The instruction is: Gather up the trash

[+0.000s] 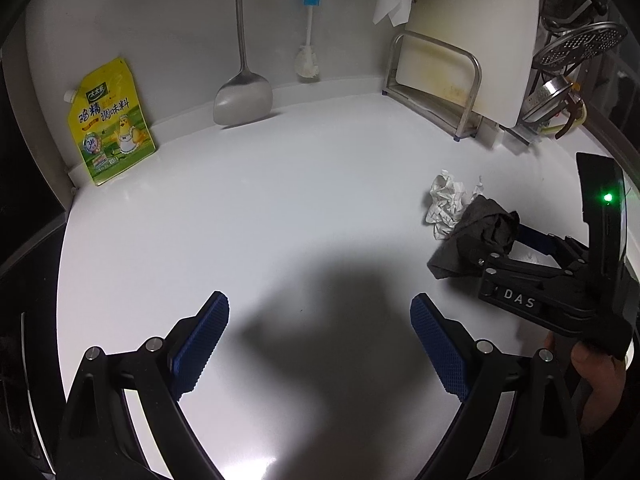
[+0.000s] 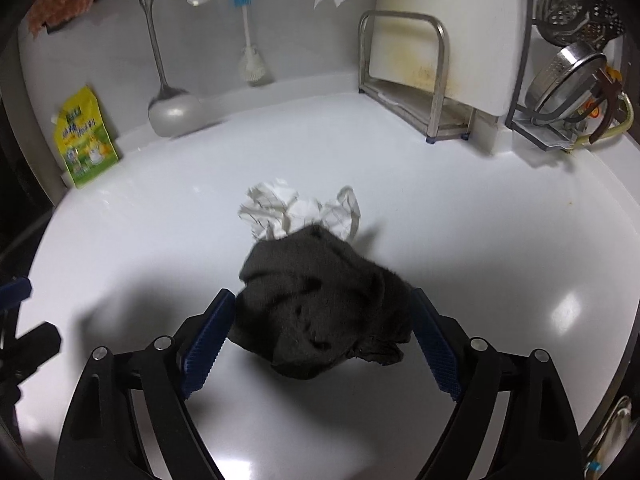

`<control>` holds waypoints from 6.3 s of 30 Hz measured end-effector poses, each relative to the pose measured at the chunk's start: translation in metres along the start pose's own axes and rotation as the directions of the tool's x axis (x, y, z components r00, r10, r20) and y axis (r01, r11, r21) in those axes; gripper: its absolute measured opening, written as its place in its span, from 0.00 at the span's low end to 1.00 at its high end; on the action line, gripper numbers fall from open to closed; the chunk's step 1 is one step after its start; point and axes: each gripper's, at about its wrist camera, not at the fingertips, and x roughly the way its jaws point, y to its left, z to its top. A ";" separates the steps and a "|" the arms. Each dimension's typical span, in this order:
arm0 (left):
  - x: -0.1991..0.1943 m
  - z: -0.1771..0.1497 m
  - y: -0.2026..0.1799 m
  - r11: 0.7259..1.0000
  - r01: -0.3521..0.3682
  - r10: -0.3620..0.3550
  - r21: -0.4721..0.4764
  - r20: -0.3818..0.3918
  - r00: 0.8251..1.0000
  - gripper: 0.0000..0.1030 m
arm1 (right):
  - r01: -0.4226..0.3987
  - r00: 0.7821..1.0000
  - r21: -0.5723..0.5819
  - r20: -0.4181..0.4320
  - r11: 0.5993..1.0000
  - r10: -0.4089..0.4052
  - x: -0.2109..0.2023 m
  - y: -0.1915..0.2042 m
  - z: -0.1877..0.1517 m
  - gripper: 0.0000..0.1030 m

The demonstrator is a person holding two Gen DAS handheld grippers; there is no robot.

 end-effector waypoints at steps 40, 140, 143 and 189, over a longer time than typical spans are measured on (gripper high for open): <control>0.056 0.039 -0.082 0.991 0.128 -0.128 0.047 0.010 0.992 0.88 | -0.063 0.991 0.217 0.127 0.974 0.036 -0.087 -0.086 -0.025 0.13; -0.166 -0.161 -0.170 1.000 0.000 0.000 0.003 -0.021 1.000 0.29 | -0.267 0.964 -0.017 -0.016 0.964 0.267 -0.277 -0.099 -0.222 0.13; -0.163 -0.169 -0.174 1.000 0.000 0.000 0.003 -0.036 0.999 0.29 | -0.278 0.960 -0.020 -0.029 0.960 0.277 -0.276 -0.098 -0.230 0.13; -0.175 -0.185 -0.173 0.998 -0.059 0.057 -0.029 -0.054 0.997 0.81 | -0.277 0.959 0.003 -0.061 0.961 0.277 -0.265 -0.089 -0.245 0.61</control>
